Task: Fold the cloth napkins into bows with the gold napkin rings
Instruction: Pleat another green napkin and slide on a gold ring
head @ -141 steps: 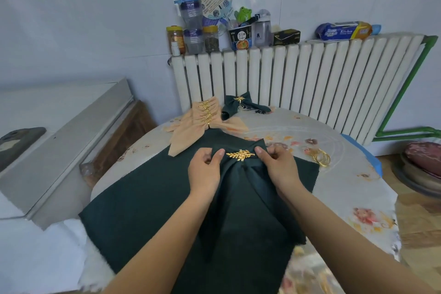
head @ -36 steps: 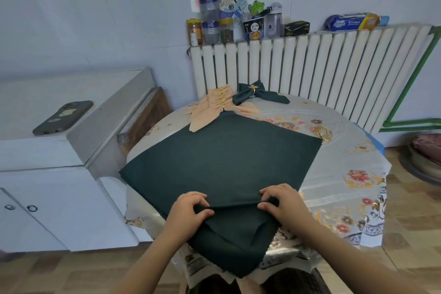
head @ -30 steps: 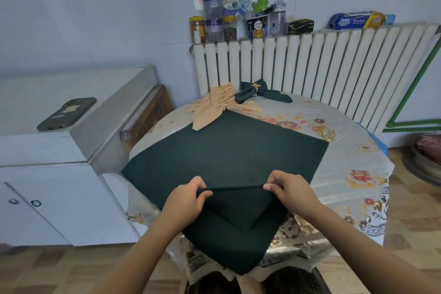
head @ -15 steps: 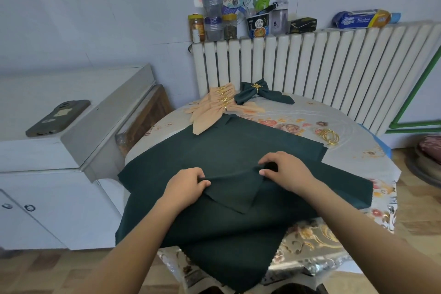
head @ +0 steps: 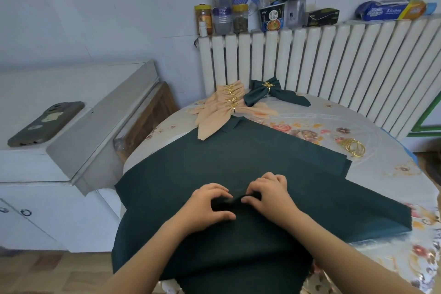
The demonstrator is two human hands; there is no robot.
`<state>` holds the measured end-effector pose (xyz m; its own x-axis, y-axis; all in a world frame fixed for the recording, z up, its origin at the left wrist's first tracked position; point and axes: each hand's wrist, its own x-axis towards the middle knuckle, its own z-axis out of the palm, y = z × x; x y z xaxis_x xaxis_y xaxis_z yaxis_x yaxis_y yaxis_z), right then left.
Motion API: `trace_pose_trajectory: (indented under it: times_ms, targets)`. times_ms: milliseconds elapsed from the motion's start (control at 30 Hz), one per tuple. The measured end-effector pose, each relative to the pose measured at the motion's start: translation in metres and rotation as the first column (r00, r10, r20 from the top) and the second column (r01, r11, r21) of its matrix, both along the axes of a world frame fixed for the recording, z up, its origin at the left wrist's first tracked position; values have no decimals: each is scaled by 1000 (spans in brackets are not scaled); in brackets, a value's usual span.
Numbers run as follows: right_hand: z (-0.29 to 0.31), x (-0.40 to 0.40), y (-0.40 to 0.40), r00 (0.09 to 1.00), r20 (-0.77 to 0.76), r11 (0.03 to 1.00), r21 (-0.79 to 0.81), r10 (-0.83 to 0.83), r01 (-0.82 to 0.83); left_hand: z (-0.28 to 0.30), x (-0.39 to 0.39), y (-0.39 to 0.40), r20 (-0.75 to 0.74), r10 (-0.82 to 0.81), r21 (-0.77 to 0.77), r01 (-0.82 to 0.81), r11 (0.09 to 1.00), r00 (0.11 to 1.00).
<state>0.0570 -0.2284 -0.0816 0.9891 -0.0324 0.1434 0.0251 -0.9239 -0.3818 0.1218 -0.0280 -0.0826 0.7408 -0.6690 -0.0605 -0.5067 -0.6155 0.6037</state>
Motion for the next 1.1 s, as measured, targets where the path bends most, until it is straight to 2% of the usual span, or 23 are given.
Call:
trace_pose_trajectory:
  times_ms: [133,267,300,400,567,800,934,1100]
  targets:
    - [15,30,-10,985,64,960,243,-158,138,13,27,-15,10,235,-127,-232,964,972]
    - [16,72,-36,967,-88,882,397,-239,254,11,73,-42,54,344,-100,-337,936,937]
    - [13,79,-42,960,-133,883,377,-247,279,8,83,-49,76,366,-93,-359,929,927]
    - [1,97,-59,941,-195,935,170,-277,311,2,107,-68,96,446,-105,-436,894,890]
    - [-7,133,-74,933,-125,909,214,-338,358,-14,144,-90,92,534,-122,-522,844,841]
    - [-21,168,-74,933,11,912,216,-359,349,-24,168,-95,171,490,-165,-465,870,855]
    - [-21,181,-73,919,68,915,144,-388,376,-21,177,-100,120,511,-164,-491,856,851]
    - [-25,196,-74,920,41,919,64,-391,388,-10,188,-112,20,528,-16,-528,849,849]
